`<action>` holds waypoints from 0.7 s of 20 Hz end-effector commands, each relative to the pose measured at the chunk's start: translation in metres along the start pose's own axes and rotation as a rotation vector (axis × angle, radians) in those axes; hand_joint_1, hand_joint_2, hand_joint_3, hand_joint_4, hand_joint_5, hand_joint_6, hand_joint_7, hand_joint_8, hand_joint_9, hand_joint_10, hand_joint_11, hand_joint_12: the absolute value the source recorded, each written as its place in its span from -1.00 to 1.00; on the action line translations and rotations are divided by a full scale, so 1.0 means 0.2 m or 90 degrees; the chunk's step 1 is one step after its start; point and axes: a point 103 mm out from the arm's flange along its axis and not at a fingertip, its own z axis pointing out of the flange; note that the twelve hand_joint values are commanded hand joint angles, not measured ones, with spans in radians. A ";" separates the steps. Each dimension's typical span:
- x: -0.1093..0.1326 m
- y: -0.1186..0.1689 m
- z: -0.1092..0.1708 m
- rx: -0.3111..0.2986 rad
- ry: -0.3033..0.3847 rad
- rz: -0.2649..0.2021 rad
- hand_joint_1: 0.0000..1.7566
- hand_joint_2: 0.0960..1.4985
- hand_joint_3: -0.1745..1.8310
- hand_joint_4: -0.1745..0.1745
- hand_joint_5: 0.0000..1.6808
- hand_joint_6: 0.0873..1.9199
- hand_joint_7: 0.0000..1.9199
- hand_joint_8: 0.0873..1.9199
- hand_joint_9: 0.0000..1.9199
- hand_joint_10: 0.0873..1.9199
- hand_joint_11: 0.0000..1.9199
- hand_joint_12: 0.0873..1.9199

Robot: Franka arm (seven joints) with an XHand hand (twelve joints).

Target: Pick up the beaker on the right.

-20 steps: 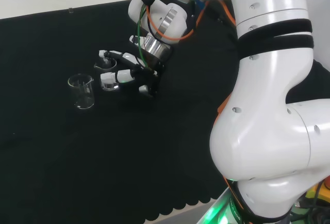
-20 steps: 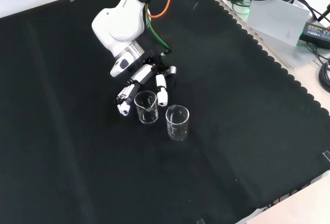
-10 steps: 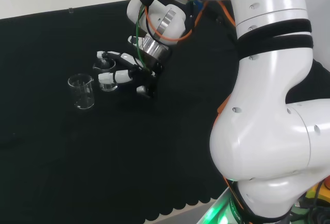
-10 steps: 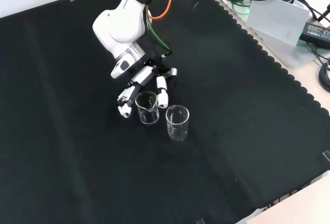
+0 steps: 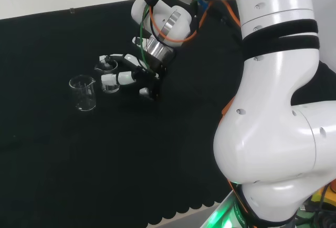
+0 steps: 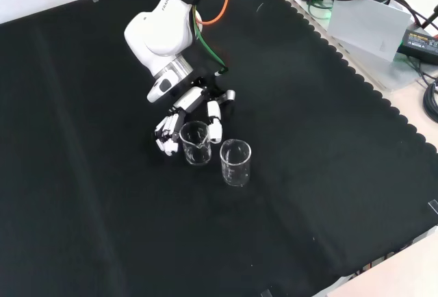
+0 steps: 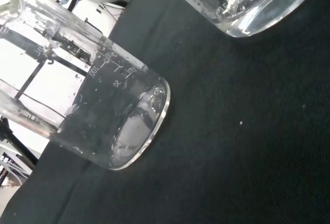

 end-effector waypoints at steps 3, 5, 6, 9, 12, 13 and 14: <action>0.01 0.01 0.02 -0.010 0.017 0.005 0.09 0.14 -1.00 -0.33 -0.46 -0.41 -0.55 -0.47 -0.57 -0.48 -1.00 0.23; 0.02 0.01 0.02 -0.031 0.015 0.006 0.12 0.14 -1.00 -0.34 -0.49 -0.35 -0.53 -0.46 -0.54 -0.47 -1.00 0.26; 0.03 0.01 0.01 -0.046 0.014 0.009 0.16 0.16 -1.00 -0.31 -0.43 -0.28 -0.46 -0.45 -0.47 -0.46 -0.98 0.30; 0.05 0.01 -0.02 -0.112 0.030 0.022 0.33 0.29 -0.92 -0.20 0.12 -0.20 0.05 -0.41 0.00 -0.38 -0.51 0.23; 0.07 0.02 -0.07 -0.127 0.041 0.022 0.45 0.37 -0.98 -0.10 0.36 -0.31 0.41 -0.65 0.29 -0.25 0.02 -0.06; 0.09 0.02 -0.09 -0.126 0.041 0.017 0.46 0.37 -0.99 -0.17 0.39 -0.34 0.45 -0.67 0.34 -0.22 0.09 -0.11; 0.09 0.03 -0.10 -0.124 0.039 0.013 0.47 0.37 -1.00 -0.22 0.40 -0.37 0.47 -0.68 0.38 -0.19 0.13 -0.14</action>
